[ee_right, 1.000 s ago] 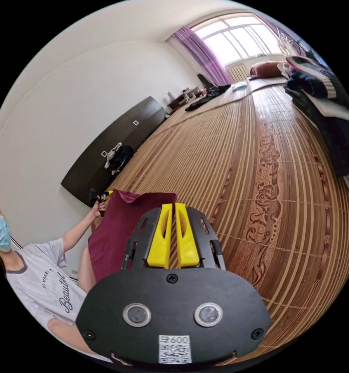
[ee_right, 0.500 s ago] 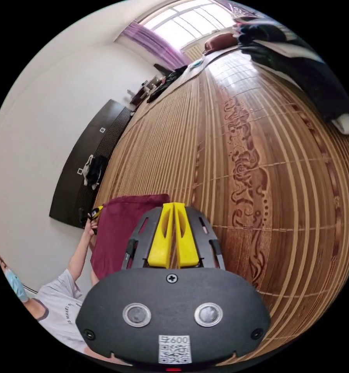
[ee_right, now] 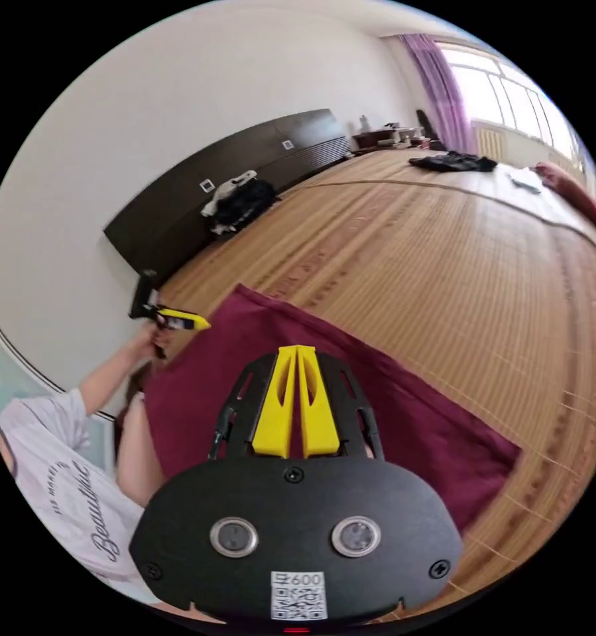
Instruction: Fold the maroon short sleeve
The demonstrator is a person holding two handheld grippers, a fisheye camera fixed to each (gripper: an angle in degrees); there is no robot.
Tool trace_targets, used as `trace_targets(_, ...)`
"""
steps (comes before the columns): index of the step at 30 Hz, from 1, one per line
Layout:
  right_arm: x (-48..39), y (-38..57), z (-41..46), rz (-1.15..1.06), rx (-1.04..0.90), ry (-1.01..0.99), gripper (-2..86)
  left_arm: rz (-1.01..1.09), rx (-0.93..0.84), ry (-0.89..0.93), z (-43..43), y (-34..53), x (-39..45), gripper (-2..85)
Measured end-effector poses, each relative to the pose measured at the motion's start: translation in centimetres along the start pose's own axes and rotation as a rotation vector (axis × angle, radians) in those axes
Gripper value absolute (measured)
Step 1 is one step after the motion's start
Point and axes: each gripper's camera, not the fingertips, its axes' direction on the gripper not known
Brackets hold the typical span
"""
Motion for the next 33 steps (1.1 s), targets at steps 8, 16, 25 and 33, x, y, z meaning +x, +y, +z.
trace_targets(8,2.2,-5.1,14.4,0.225,-0.132,-0.165,-0.9,0.174,-0.028,-0.252,2.3,2.8,6.5,0.1)
trace_targets(16,5.8,4.6,-0.8,0.433,0.095,0.152,-0.9,0.174,-0.033,-0.313,3.5,5.3,11.2,0.2)
trace_targets(25,5.2,11.6,-1.3,0.398,-0.161,0.236,-0.9,0.196,-0.084,-0.439,6.5,2.8,19.2,0.1)
trace_targets(33,2.0,11.4,0.7,0.312,-0.090,0.427,-0.9,0.474,-0.143,-0.859,15.4,4.5,22.6,0.1)
